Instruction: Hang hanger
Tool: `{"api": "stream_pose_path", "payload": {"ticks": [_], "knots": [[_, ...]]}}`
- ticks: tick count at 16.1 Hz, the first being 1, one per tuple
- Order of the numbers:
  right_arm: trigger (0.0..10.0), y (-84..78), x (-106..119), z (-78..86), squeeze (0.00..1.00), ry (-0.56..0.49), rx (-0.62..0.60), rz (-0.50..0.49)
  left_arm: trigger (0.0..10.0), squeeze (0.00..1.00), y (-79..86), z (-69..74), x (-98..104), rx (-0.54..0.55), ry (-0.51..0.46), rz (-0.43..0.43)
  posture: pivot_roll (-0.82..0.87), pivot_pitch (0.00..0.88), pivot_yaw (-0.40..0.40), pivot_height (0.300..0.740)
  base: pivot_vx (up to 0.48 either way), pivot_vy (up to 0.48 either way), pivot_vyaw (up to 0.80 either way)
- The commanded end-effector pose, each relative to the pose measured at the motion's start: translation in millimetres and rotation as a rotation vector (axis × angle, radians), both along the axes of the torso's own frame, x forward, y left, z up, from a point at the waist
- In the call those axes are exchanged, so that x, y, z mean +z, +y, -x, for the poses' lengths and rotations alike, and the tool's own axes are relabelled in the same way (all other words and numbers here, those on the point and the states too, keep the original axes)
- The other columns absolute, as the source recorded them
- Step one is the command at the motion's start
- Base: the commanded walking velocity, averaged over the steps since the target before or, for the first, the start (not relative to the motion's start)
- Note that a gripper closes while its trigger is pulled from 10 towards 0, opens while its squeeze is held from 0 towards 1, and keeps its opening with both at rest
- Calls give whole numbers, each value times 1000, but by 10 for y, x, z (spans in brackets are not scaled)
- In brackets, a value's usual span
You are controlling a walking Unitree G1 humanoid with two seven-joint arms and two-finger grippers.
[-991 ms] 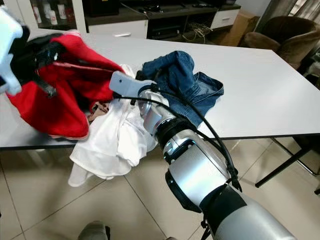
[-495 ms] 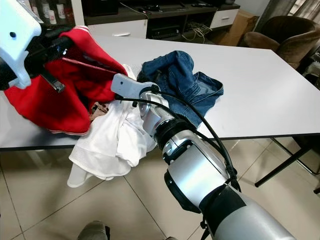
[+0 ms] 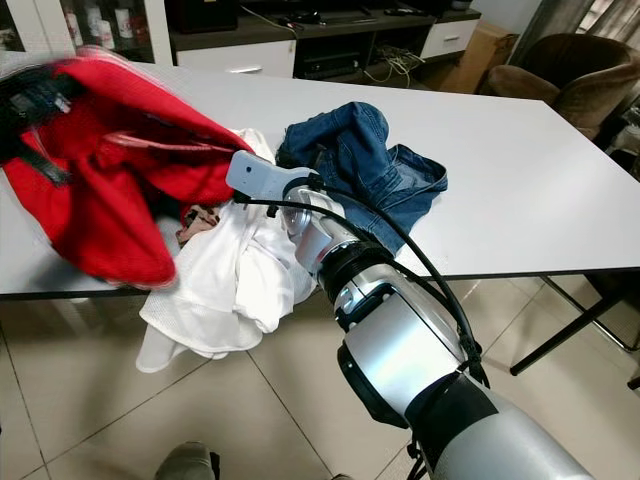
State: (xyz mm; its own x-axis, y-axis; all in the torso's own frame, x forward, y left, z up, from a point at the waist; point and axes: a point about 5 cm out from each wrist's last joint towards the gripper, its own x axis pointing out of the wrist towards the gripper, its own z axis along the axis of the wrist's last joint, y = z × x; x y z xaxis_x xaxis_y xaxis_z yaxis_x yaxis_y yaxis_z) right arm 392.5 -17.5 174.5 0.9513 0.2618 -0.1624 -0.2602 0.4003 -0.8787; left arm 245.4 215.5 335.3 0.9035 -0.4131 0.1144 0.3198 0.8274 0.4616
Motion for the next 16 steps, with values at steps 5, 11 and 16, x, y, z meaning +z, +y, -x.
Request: {"api": "stream_pose_path", "payload": {"ticks": [5, 11, 16], "knots": [[10000, -183, -93, -21, 0, -14, -77, 68, 10000, 0, 43, 232, 184, -56, -114, 31, 245, 0, -124, 740, 0, 0, 0], [10000, -233, -193, 0, 0, 17, -98, 76, 10000, 0, 103, 362, 267, -70, -180, 26, 249, 0, -124, 740, 0, 0, 0], [10000, -53, -5, -5, 0, 49, 12, -178, 10000, 0, 116, 172, -18, -57, -74, 109, 244, 0, -112, 740, 0, 0, 0]]}}
